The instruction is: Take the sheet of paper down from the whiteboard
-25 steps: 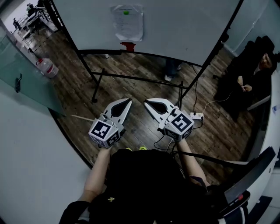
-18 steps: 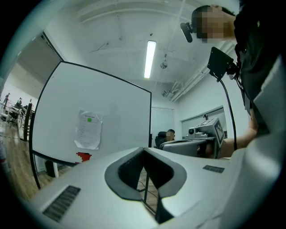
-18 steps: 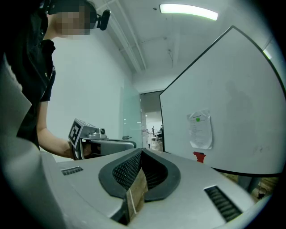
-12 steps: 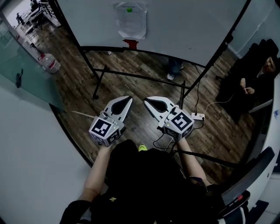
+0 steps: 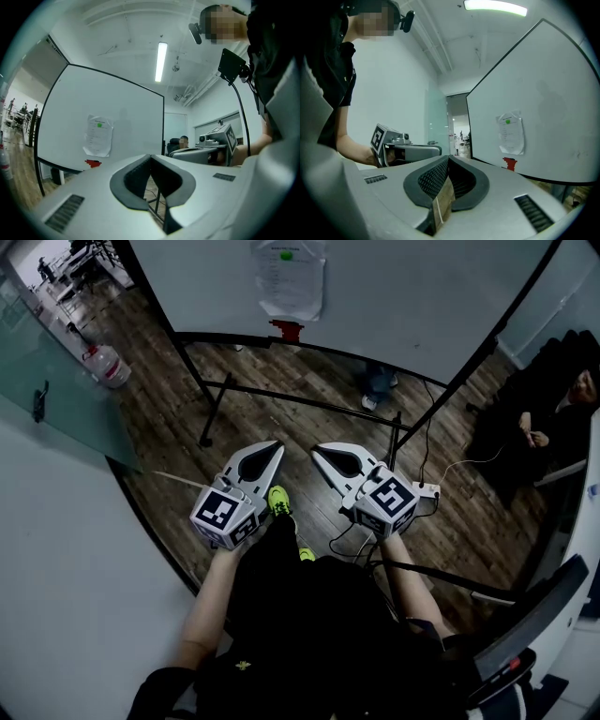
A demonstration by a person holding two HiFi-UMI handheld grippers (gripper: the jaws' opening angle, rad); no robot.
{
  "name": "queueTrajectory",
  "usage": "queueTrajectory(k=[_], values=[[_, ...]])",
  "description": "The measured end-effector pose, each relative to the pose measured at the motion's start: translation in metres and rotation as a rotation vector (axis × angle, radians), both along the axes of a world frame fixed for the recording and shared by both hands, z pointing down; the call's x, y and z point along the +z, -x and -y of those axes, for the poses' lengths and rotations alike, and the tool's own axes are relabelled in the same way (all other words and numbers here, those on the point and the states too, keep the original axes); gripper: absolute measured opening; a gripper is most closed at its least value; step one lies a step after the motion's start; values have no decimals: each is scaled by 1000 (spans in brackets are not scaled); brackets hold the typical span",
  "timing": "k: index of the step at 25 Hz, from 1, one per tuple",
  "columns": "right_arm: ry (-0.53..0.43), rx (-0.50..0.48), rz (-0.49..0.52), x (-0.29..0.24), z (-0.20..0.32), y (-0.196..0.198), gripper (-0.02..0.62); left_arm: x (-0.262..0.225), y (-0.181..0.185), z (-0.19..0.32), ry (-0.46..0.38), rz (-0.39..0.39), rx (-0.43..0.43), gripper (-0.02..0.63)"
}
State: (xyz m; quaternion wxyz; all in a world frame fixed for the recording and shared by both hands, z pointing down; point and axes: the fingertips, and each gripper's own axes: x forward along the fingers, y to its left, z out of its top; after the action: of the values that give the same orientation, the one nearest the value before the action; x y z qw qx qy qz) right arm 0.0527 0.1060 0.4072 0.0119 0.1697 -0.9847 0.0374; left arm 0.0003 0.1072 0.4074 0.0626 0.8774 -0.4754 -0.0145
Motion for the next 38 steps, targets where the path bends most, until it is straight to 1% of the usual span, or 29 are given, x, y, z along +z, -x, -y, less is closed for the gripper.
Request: queueTrajectory(k=[3, 7, 17, 25, 31, 38], values=[[1, 8, -2, 1, 8, 3, -2, 4, 6, 8, 11, -11, -5, 23], [2, 21, -4, 1, 25, 6, -2, 5, 10, 25, -17, -14, 16, 23], [-5, 27, -11, -4, 70, 27, -2, -2, 22, 75, -32, -19, 43, 23], [4, 65, -10, -6, 117, 40, -2, -4, 37, 125, -27, -8, 71, 23], [4, 85, -13, -10, 150, 58, -2, -8, 51, 157, -34, 11, 90, 23], [0, 105, -15, -14, 193, 80, -2, -13, 70, 202, -45, 1, 118, 23]])
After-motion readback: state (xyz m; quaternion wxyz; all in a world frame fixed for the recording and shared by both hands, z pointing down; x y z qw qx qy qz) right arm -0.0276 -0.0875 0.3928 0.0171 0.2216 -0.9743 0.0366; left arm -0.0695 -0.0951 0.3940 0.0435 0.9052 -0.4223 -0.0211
